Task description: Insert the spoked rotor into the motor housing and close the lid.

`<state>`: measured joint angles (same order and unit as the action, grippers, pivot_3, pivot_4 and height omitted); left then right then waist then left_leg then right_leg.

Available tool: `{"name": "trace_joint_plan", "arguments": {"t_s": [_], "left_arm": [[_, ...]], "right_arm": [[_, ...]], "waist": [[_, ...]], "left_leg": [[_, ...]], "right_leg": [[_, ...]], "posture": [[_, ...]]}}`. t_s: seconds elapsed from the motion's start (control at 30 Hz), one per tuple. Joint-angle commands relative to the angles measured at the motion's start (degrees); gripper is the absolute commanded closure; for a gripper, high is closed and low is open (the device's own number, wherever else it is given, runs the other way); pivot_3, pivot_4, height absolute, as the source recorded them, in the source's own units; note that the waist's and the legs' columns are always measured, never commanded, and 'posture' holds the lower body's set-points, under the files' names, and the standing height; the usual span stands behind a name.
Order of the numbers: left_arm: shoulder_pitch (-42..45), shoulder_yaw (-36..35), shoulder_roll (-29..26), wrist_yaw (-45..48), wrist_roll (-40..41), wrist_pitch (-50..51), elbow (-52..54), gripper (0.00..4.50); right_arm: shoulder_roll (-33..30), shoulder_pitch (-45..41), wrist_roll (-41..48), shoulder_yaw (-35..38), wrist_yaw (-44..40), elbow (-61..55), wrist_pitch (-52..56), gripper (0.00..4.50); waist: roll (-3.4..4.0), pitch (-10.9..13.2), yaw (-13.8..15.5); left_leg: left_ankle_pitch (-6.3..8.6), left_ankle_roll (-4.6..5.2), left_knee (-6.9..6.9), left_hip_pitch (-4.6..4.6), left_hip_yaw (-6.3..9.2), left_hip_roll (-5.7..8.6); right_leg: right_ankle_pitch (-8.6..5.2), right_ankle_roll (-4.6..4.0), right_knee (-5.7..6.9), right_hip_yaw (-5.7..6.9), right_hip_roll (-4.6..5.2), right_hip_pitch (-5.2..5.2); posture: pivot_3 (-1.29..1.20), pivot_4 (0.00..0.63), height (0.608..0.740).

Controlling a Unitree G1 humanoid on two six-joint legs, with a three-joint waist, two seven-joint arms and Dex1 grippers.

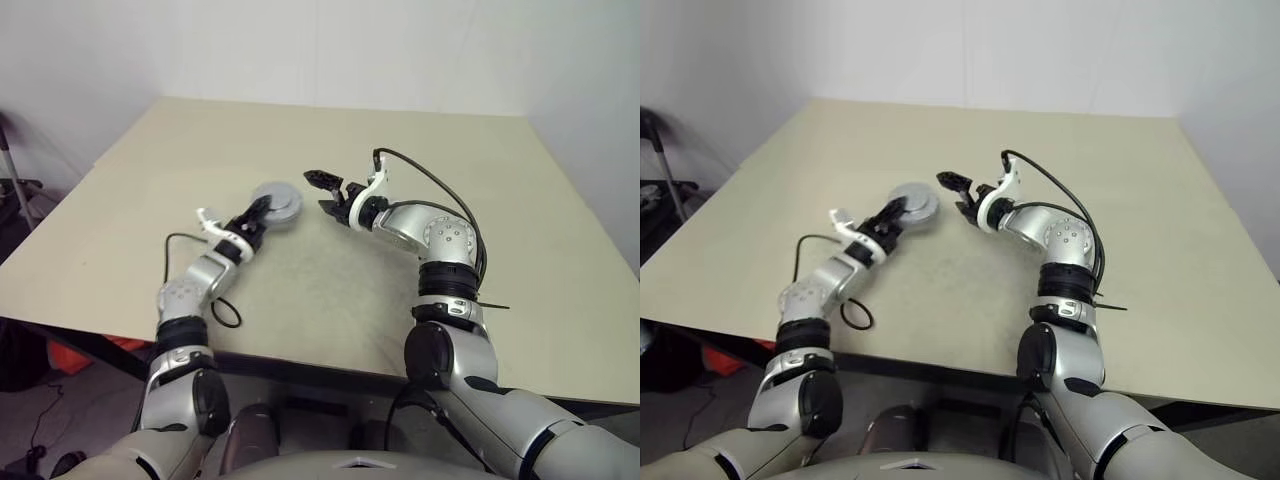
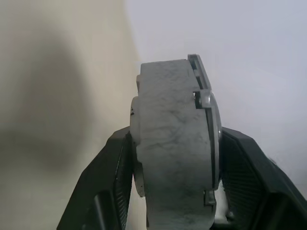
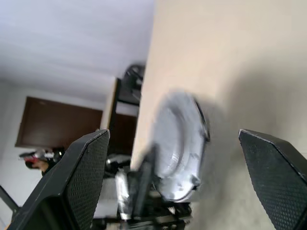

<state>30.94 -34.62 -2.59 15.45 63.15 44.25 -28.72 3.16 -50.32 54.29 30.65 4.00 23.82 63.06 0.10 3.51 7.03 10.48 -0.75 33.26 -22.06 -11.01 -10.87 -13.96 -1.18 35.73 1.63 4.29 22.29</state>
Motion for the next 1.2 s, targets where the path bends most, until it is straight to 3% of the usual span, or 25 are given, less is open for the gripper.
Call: {"name": "trace_joint_plan", "arguments": {"t_s": [0.03, 0.3, 0.57, 0.6, 0.67, 0.77, 1.0, 1.1, 1.2], "left_arm": [[0.19, -4.25, -1.97, -0.75, 2.52, -3.56, 2.97, 2.07], [-3.89, -9.08, -6.06, -3.35, 2.70, -7.29, 5.40, 2.07], [-5.05, -11.05, -9.14, -8.32, -2.83, -16.80, 2.32, 2.07], [-5.03, -11.04, -9.25, -8.53, -3.03, -17.35, 2.18, 1.53], [-5.45, -10.77, -10.45, -7.72, -3.26, -17.63, 3.18, 1.00], [-4.76, -12.73, -16.48, -8.53, -3.44, -17.75, 1.98, 0.04], [-2.95, -11.95, -28.88, -6.68, -8.57, -18.66, -4.41, 0.04], [-4.21, -3.78, -30.17, -2.55, -15.84, -20.36, 3.25, 0.04], [-5.74, 3.51, -27.74, -0.21, -20.66, -22.28, 12.20, 0.04]], "right_arm": [[-0.09, -0.97, 1.43, -0.08, -0.66, -1.53, -0.95, 0.10], [-1.12, -0.31, 0.87, -0.44, -1.38, -0.54, -1.07, 0.10], [-1.32, -0.58, -0.03, -1.42, -2.39, 0.74, -1.66, 0.10], [-1.33, -0.62, -0.16, -1.50, -2.48, 0.95, -1.74, 0.06], [-1.36, -0.68, -0.09, -1.59, -2.64, 1.33, -1.62, 0.06], [-2.02, -0.68, -0.93, -2.44, -3.10, 3.29, -1.27, 0.06], [-4.42, -1.88, -5.17, -5.23, -5.40, 7.72, -1.73, 0.06], [-6.83, -0.69, -13.22, -14.53, -11.95, 4.05, -7.73, 0.06], [-9.95, 2.28, -22.82, -23.72, -19.99, -1.32, -21.34, 0.06]], "waist": [[-0.06, 0.04, 0.14], [-0.10, 0.02, 0.10], [-0.22, -0.04, -0.14], [-0.22, -0.04, -0.22], [-0.23, -0.04, -0.27], [-0.25, -0.06, -1.29], [-0.30, -0.08, -1.11], [-0.33, -0.10, -0.19], [-0.38, -0.12, 0.76]], "left_leg": [[0.00, 0.00, 0.00, -0.04, 0.02, 0.01], [-0.02, -0.04, 0.04, 0.00, 0.09, 0.01], [-0.05, -0.09, 0.06, 0.06, 0.16, 0.01], [-0.06, -0.11, 0.05, 0.11, 0.16, -0.01], [-0.09, -0.15, 0.04, 0.15, 0.16, -0.03], [-0.14, -0.25, 0.01, 0.29, 0.16, -0.09], [-0.19, -0.33, 0.01, 0.26, 0.23, 0.01], [-0.20, -0.35, 0.04, 0.22, 0.30, 0.06], [-0.25, -0.43, 0.13, 0.08, 0.47, 0.06]], "right_leg": [[0.00, 0.00, -0.01, 0.01, 0.00, 0.01], [0.00, 0.01, 0.02, 0.03, 0.00, -0.04], [0.00, 0.02, 0.02, 0.04, 0.00, -0.12], [0.00, 0.02, 0.03, 0.04, 0.00, -0.15], [0.00, 0.02, 0.04, 0.04, -0.02, -0.17], [0.00, 0.02, 0.10, 0.04, -0.06, -0.24], [-0.01, 0.03, 0.03, 0.04, -0.03, -0.30], [-0.02, 0.04, 0.04, 0.07, 0.04, -0.34], [0.00, 0.05, 0.03, 0.24, 0.12, -0.36]], "posture": [[0.00, 0.000, 0.740], [0.00, 0.000, 0.740], [0.00, 0.000, 0.740], [0.00, 0.000, 0.740], [0.00, 0.000, 0.740], [0.00, 0.000, 0.740], [0.00, 0.000, 0.740], [0.00, 0.000, 0.740], [0.00, 0.000, 0.740]]}}
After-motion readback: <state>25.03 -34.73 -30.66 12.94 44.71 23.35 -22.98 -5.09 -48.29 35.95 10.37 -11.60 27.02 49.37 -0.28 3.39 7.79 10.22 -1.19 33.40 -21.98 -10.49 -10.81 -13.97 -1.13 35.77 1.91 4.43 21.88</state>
